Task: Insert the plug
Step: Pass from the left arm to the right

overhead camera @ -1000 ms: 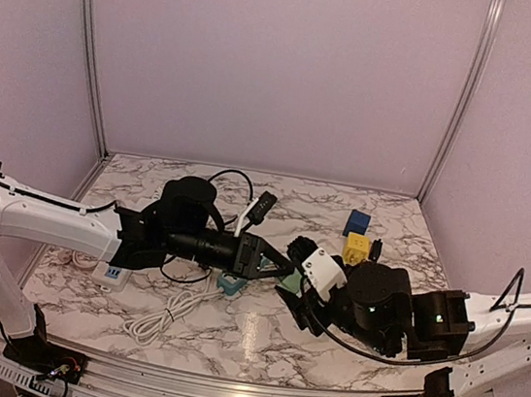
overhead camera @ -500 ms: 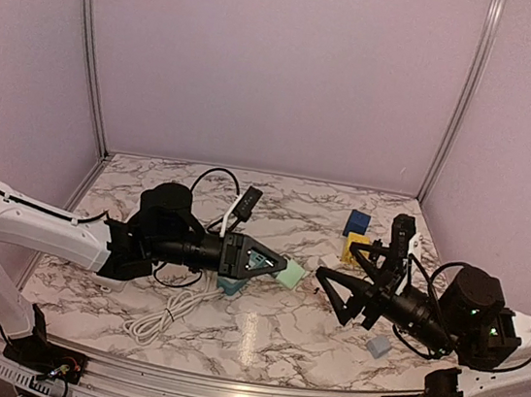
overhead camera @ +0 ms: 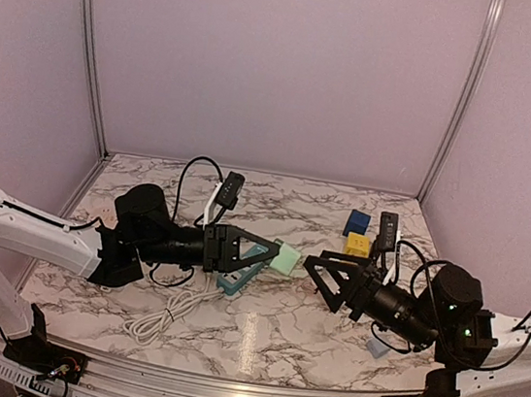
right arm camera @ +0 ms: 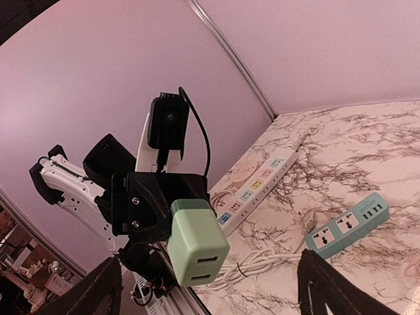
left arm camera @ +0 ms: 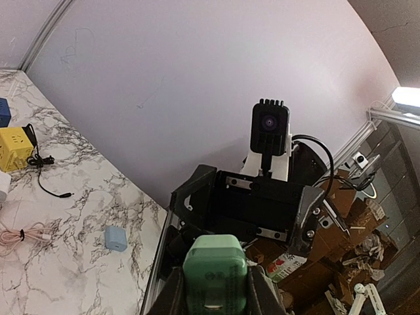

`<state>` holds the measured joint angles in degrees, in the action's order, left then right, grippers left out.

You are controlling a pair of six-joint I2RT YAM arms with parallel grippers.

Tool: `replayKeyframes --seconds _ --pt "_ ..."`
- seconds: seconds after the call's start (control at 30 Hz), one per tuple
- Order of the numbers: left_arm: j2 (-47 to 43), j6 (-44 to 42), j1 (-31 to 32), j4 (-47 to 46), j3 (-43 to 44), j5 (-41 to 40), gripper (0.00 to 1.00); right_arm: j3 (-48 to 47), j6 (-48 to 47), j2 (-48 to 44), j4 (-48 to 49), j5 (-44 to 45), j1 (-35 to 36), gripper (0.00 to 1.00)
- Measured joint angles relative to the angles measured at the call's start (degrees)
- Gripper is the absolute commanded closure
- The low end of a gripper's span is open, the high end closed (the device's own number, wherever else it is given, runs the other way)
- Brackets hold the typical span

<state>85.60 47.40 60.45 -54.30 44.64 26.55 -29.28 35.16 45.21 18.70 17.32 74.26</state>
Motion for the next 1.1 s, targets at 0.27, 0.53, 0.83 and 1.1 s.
replayKeyframes --seconds 0.27,0.53,0.83,1.1 --pt "-0.7 1.22 0.0 -4.37 -1.99 -0.02 1.0 0.0 3.61 7.39 7.52 -5.86 -0.26 0.29" --pt "-0.68 2.34 0.07 -6.73 -2.43 0.02 1.0 -0.02 4.74 11.89 12.26 -9.4 -0.42 0.39" --pt "-0.52 3.21 0.2 -8.85 -2.45 0.31 1.0 -0.04 5.35 12.09 16.37 -10.36 -0.68 0.46" --pt "0.04 4.07 0.31 -10.12 -2.56 0.72 1.0 -0.04 6.03 13.97 18.51 -10.99 -1.01 0.5"
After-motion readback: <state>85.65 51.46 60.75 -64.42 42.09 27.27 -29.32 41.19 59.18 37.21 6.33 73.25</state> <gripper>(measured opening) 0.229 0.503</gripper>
